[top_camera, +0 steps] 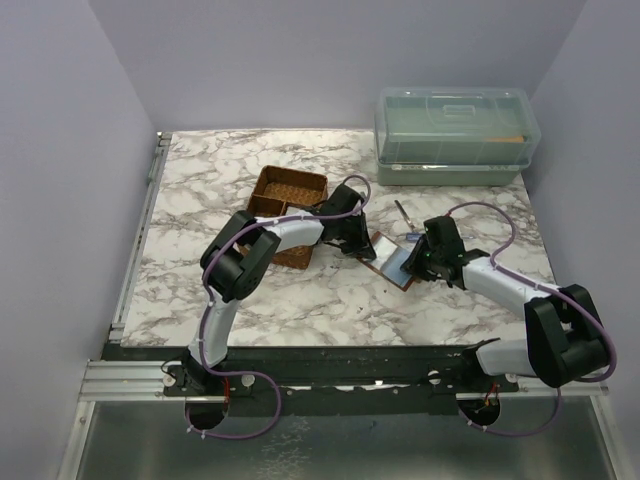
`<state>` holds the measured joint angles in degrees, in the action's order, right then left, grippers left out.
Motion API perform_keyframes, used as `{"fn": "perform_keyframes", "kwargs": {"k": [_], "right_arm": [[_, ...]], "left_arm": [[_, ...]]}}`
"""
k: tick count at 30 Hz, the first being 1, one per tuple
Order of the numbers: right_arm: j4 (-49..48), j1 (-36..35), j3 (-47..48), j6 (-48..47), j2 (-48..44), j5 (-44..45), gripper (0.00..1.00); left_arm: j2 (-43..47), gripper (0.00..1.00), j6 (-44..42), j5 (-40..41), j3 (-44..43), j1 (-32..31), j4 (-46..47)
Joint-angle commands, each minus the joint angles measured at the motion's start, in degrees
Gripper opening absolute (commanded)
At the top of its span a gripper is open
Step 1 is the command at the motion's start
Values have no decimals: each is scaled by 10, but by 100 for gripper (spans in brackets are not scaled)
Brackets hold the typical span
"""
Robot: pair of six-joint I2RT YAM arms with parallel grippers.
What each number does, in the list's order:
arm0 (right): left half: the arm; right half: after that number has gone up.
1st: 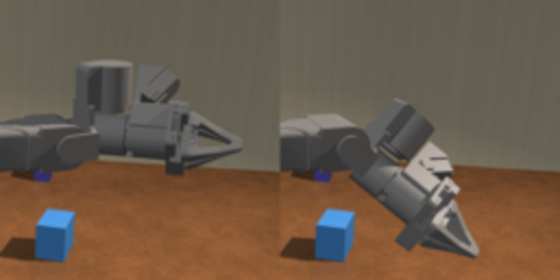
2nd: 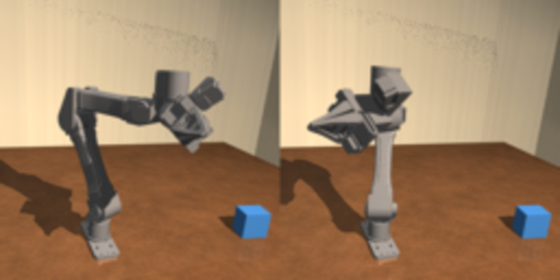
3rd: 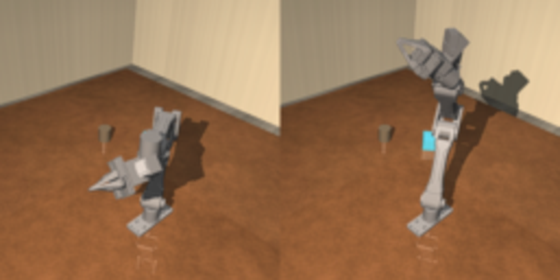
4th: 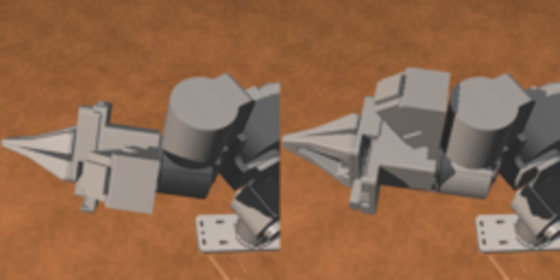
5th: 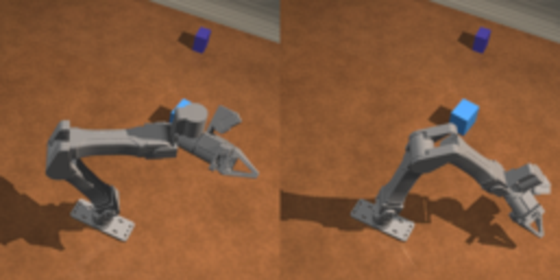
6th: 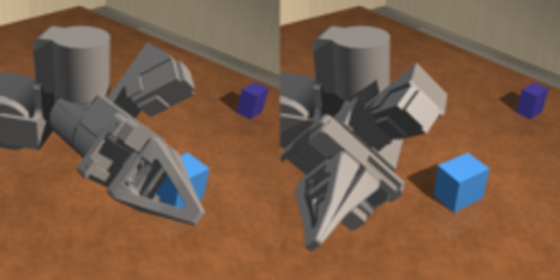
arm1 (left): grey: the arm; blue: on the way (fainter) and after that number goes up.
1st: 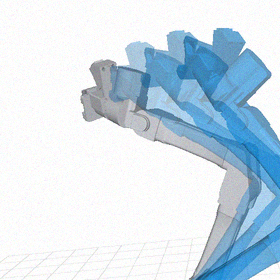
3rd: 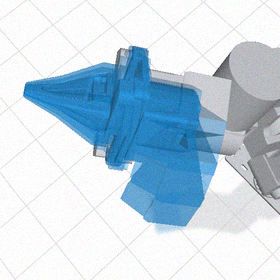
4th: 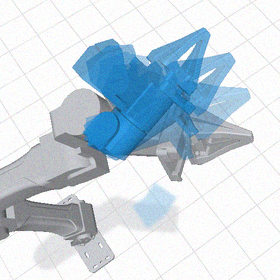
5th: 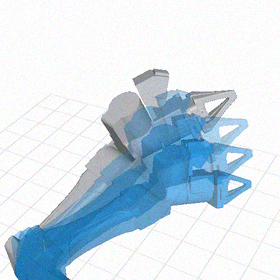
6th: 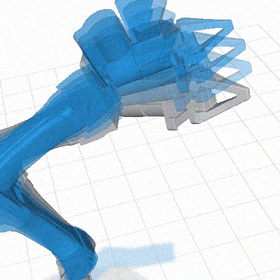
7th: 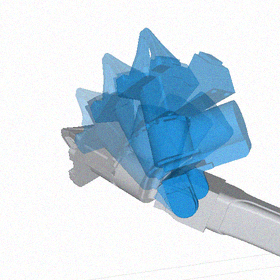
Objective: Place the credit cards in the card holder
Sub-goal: Open the card holder at the center of the board.
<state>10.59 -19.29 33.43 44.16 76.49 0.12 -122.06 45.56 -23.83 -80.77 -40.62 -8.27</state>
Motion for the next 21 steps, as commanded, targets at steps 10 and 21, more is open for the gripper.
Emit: {"fn": "perform_keyframes", "kwargs": {"k": [10, 21], "right_arm": [[73, 1, 68, -103, 33, 40, 32], [95, 1, 91, -128, -3, 22, 43]], "left_arm": [[46, 1, 9, -6, 35, 2, -9], [95, 28, -34, -93, -11, 4, -6]]}}
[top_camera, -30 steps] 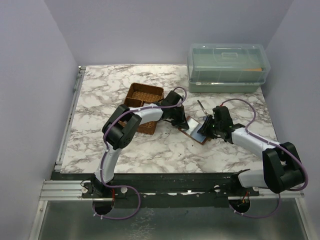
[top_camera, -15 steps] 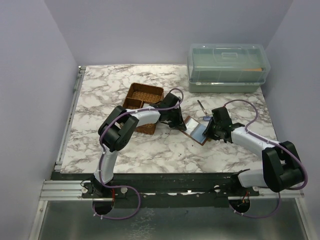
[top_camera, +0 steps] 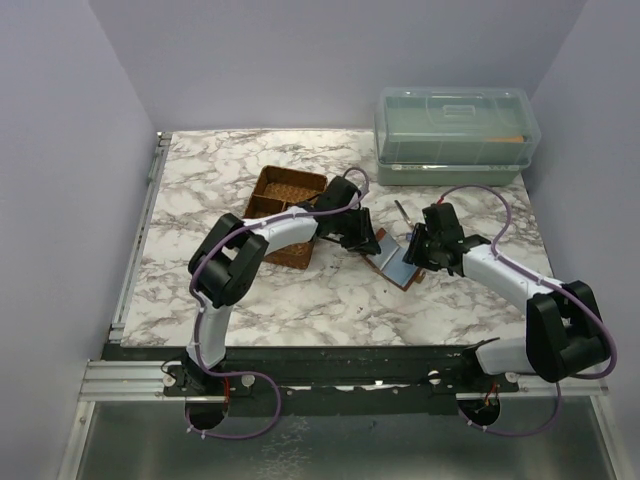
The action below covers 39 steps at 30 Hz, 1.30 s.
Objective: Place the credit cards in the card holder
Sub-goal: Open the card holder at the center of the board.
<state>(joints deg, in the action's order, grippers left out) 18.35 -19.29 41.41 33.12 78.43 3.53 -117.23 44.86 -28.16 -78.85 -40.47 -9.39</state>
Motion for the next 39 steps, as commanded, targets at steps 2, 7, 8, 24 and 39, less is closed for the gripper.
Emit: {"fn": "perform_keyframes", "kwargs": {"k": [2, 7, 8, 24, 39], "right_arm": [[16, 0, 11, -16, -27, -13, 45], [3, 0, 7, -16, -29, -40, 49], [-1, 1, 5, -16, -29, -52, 50], [-102, -4, 45, -22, 69, -131, 49], [-243, -65, 12, -15, 154, -254, 45]], "left_arm": [[51, 31, -28, -60, -35, 5, 5], [56, 35, -29, -73, -43, 10, 5], [58, 37, -30, -73, -44, 11, 5], [137, 61, -60, -42, -7, 45, -26], [127, 61, -29, -61, 20, 38, 7]]}}
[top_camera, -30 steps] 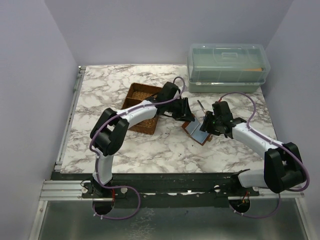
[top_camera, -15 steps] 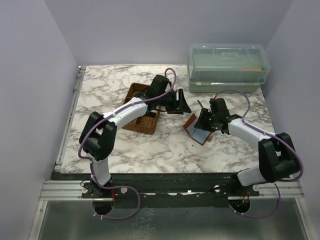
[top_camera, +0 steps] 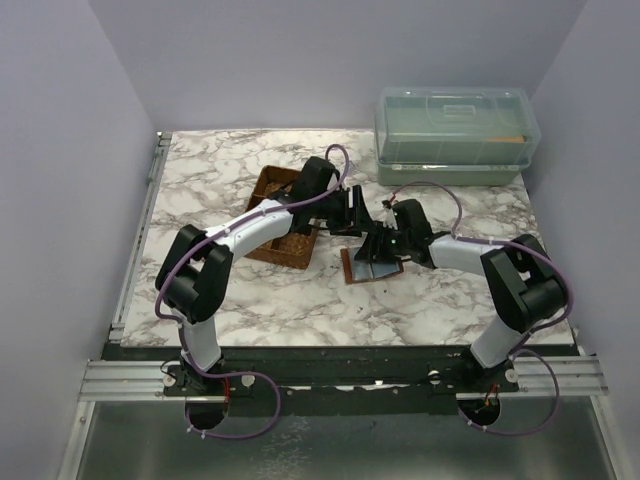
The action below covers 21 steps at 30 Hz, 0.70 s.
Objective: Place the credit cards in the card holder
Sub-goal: Open the card holder at the center of the board.
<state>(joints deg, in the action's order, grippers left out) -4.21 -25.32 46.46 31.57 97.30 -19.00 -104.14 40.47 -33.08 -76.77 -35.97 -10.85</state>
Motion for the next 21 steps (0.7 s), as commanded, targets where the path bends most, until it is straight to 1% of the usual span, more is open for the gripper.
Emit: {"fn": "perform_keyframes", "kwargs": {"k": [1, 4, 7, 11, 13, 17, 21], "right_arm": [[1, -5, -33, -6, -47, -22, 46], [61, -5, -22, -9, -90, 13, 50], [72, -5, -31, -5, -135, 31, 56], [112, -5, -16, -4, -161, 45, 56], [101, -5, -29, 0, -168, 61, 52], [122, -4, -26, 2, -165, 78, 38], [89, -4, -47, 8, -172, 84, 28]], "left_arm": [[-10, 60, 25, -15, -1, -8, 27], [-25, 57, 49, -28, 1, -16, 60], [-46, 53, 54, -35, -9, -22, 69], [-66, 50, 69, -42, -13, -32, 88], [-80, 47, 66, -46, -19, -37, 89], [-93, 39, 74, -35, -9, -37, 89], [-110, 29, 66, -10, -1, -34, 66]]}}
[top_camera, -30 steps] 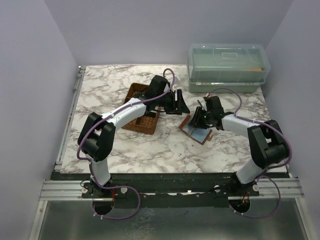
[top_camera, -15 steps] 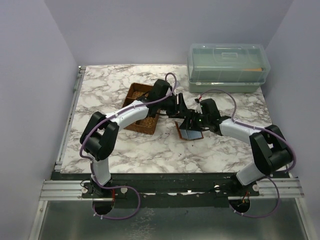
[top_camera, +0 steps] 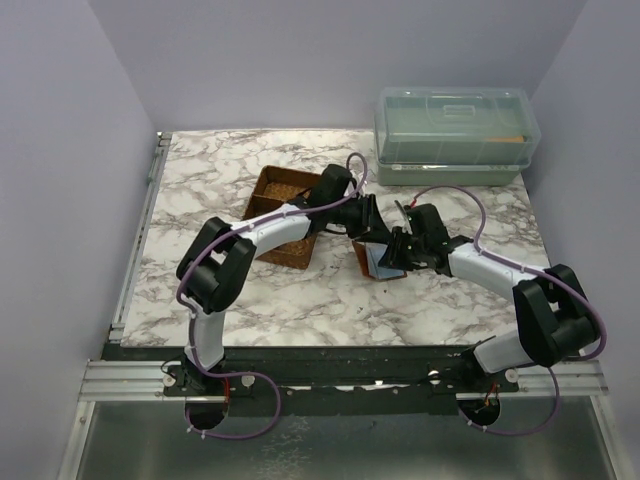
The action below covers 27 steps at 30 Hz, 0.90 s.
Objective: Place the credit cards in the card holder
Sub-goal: Open the card holder at the center of the board.
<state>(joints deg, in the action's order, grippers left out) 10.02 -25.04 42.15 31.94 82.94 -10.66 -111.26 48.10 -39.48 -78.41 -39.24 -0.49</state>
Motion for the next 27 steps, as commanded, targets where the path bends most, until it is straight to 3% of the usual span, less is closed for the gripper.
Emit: {"fn": "perform_keyframes", "kwargs": {"k": [1, 8, 18, 27], "right_arm": [[-50, -5, -3, 4, -26, 5, 26], [-94, 16, -37, 15, -9, -4, 19], [-166, 95, -127, 65, -8, -73, 18], [-142, 94, -39, 41, -27, -214, 36]], "left_arm": [[-39, 28, -16, 67, 22, 0, -46], [-44, 12, -47, 144, 54, 5, -114], [-40, 6, -57, 192, 113, 12, -132], [-38, 6, -70, 188, 99, 13, -135]]}}
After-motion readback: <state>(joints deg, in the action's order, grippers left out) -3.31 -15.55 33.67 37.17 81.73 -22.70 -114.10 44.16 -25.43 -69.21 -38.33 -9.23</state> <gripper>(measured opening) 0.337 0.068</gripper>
